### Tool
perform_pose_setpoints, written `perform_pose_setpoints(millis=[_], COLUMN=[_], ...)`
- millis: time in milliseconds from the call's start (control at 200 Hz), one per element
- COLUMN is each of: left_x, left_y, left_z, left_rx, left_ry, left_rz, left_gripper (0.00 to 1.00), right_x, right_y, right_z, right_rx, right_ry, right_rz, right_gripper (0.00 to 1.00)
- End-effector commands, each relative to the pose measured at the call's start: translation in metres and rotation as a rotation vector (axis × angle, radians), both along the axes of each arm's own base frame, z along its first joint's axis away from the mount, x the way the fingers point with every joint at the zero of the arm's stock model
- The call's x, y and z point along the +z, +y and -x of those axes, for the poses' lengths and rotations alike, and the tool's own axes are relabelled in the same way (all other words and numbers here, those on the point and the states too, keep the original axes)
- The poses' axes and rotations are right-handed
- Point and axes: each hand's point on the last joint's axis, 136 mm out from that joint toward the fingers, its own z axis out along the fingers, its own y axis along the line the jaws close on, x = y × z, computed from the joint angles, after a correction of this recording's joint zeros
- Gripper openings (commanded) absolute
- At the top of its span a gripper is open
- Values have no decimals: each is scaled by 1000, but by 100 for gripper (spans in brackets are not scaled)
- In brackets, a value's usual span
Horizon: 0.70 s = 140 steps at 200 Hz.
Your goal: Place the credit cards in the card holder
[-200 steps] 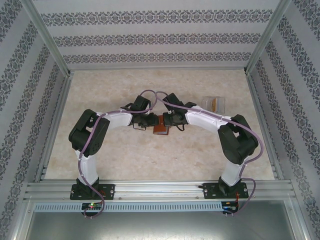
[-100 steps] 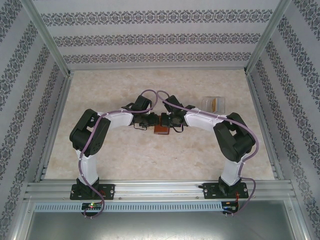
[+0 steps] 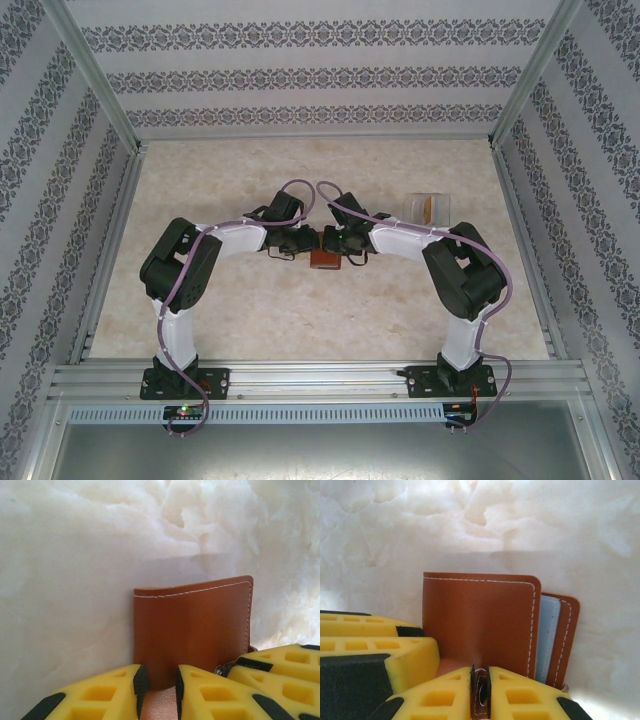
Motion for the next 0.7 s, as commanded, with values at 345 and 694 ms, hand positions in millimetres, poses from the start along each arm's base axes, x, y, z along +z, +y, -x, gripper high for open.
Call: perform_pose_setpoints(millis=[345,694], left_x=[-55,-56], left_y=[13,12], left_z=[46,46], left_rx=[-6,-5], left_ry=[208,211], left_rz=[-95,-88], left_gripper=[27,25], right_x=[7,-3], right_y=[-2,-2], right_z=[1,4], right_rx=[-39,-25], right_ry=[-24,-16], right_rz=[-58,-29], right_gripper=[28,15])
